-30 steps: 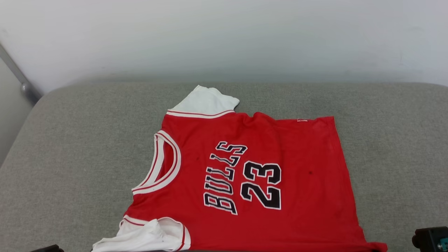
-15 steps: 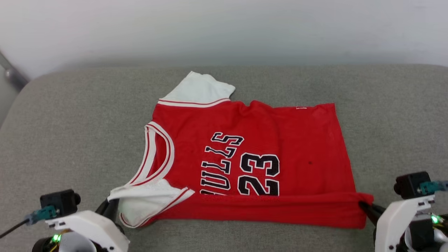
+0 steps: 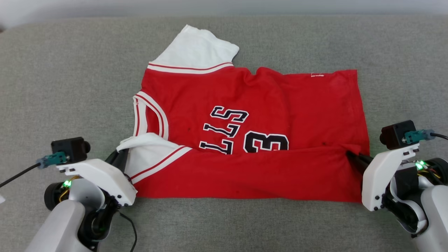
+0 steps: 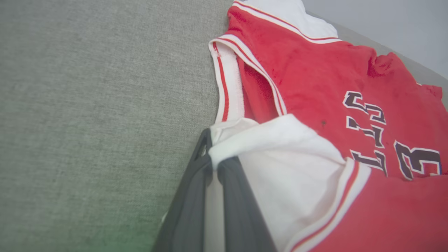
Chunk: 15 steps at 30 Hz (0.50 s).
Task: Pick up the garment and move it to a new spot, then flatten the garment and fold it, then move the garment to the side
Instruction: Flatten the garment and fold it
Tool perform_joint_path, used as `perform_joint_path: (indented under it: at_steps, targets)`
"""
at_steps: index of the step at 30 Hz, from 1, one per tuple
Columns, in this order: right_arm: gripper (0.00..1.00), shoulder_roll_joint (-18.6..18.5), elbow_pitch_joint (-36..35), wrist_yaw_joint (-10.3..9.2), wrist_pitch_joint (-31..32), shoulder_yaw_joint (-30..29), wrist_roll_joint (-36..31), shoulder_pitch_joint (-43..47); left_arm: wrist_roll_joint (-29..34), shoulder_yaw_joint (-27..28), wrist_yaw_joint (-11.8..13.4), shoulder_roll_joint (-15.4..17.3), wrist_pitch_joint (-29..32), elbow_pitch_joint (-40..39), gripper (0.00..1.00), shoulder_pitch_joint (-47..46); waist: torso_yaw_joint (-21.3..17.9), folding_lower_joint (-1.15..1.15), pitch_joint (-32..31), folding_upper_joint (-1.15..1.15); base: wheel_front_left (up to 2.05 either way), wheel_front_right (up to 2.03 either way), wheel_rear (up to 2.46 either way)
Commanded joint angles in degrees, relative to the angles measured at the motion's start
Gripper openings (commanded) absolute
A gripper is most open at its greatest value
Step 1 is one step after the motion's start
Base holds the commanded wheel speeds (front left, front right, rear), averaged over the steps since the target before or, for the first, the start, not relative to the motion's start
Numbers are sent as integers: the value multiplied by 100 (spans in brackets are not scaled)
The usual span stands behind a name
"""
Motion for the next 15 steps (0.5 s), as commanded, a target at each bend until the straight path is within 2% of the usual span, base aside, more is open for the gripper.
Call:
perform_joint_path:
  at_steps: [1,2,3,4,5,6,15]
  targets:
    - [20,-11,152,-2,-141,92,32,-148,-2,-52,-96,-58,8,145,0,-151,10,-2,134,0,0,0,0]
    - [45,-20,253,-2,-228,152,16,-196,-1,-104,-165,-76,42,260,11,-214,12,-2,156,0,0,0,0]
    - [70,-20,358,-2,-309,210,7,-222,-9,-141,-224,-104,51,365,32,-263,14,-2,169,0,0,0,0]
    - [100,-9,449,-3,-393,262,35,-232,-24,-158,-271,-131,35,453,50,-311,16,-2,172,0,0,0,0]
    - [100,-6,511,-3,-516,305,57,-255,-38,-173,-312,-155,24,556,92,-347,13,-2,166,0,0,0,0]
    - [100,-13,570,-4,-627,342,62,-267,-43,-195,-349,-168,21,644,100,-367,5,-2,153,0,0,0,0]
    - [100,9,613,-3,-1965,408,31,92,-139,-102,-476,-57,-123,1034,100,-184,-66,-2,-467,0,0,0,0]
